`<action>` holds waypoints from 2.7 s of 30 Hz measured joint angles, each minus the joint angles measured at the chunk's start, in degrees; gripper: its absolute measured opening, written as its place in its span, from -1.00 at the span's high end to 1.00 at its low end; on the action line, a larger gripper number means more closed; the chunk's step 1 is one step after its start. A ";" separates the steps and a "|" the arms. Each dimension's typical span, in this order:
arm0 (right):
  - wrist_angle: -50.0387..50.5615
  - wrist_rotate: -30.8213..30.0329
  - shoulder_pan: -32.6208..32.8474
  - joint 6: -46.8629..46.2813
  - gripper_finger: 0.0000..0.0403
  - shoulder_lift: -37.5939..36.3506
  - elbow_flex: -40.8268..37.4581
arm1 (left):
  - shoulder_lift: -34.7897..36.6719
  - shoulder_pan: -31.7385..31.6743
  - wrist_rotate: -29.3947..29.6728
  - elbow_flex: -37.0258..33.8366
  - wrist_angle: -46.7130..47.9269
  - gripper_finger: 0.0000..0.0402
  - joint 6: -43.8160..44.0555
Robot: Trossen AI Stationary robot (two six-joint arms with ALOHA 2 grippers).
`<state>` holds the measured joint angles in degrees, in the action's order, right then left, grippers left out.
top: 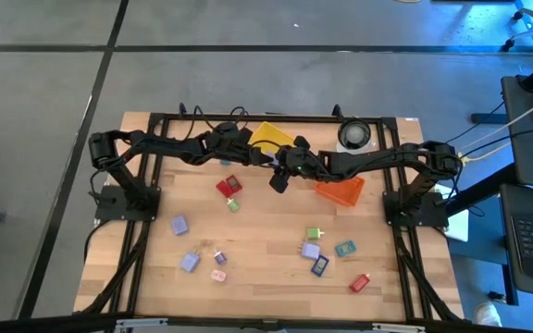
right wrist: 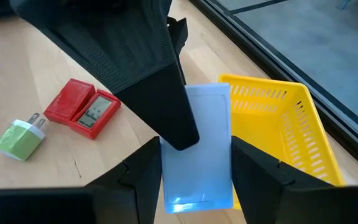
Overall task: Pick & Place Office items
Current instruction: Put the white digital clock into the yellow bin, then put the top light blue digital clock into the yellow bin
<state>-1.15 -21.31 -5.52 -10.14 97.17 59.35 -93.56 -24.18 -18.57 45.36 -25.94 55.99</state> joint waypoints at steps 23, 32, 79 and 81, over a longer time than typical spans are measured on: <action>0.69 7.01 -0.74 -1.31 -0.03 -0.25 -0.04 | 0.02 -0.01 -0.49 -0.18 0.50 0.67 0.00; 8.49 24.17 -4.51 -9.36 -0.37 -6.76 0.01 | -0.04 -3.16 6.05 -0.17 0.32 0.67 -8.51; 15.99 10.61 -6.64 -5.28 -0.30 -18.41 0.02 | -4.54 -6.78 19.07 -0.09 -8.92 0.06 -41.70; 16.66 10.61 -6.64 -5.27 -0.30 -18.40 0.02 | -1.09 -6.47 19.07 -0.07 -5.54 0.05 -43.89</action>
<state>15.51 -10.70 -12.16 -15.41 78.76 59.37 -94.64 -30.66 0.50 45.30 -31.47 12.10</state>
